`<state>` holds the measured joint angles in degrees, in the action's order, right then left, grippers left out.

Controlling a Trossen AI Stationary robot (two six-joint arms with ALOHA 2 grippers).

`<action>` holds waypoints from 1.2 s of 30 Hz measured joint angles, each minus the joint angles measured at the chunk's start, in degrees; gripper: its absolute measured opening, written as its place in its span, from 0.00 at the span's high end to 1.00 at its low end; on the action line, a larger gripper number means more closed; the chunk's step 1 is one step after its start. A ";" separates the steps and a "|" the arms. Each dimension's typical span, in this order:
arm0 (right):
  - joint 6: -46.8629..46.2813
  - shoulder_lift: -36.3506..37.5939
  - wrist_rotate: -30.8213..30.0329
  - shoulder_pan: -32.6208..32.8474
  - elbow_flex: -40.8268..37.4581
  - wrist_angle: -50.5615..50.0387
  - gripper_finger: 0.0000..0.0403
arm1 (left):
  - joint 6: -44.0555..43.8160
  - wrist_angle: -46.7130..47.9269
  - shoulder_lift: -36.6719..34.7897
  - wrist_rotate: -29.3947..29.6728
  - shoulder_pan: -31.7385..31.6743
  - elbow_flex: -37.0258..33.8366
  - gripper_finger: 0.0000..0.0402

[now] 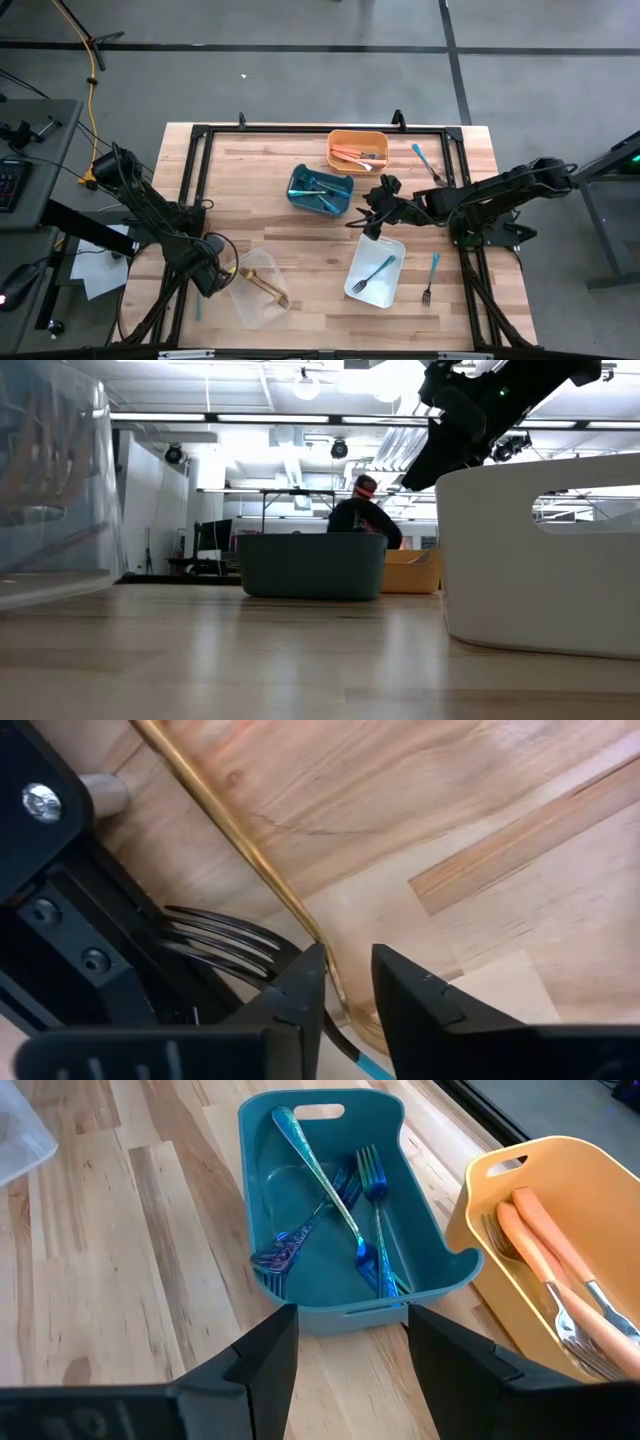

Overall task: Sort silverware by color (type)
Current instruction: Put the gold fork into the transparent bin

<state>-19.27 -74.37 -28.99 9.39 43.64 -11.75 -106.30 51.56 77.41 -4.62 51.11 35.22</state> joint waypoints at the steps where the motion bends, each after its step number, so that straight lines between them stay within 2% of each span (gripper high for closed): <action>1: 0.00 0.00 0.00 0.00 0.00 0.00 0.54 | 0.00 0.00 0.00 -0.04 0.00 0.00 0.82; 9: 0.02 0.00 0.00 0.00 0.00 -0.01 0.54 | 0.36 0.29 0.02 -0.40 -0.04 0.04 0.99; 15: 0.02 0.01 0.00 0.00 0.00 -0.01 0.54 | 1.48 1.63 0.12 -0.39 -0.04 0.75 1.00; 26: 0.02 0.02 0.00 0.00 0.00 0.00 0.54 | 7.38 16.06 -0.23 0.53 -2.07 9.97 1.00; 36: 0.17 0.05 0.00 0.00 0.00 0.00 0.54 | 11.95 16.96 -5.12 5.59 -4.62 13.00 1.00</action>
<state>-19.09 -74.32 -28.99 9.39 43.64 -11.75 -94.35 68.53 72.29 0.98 46.49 48.23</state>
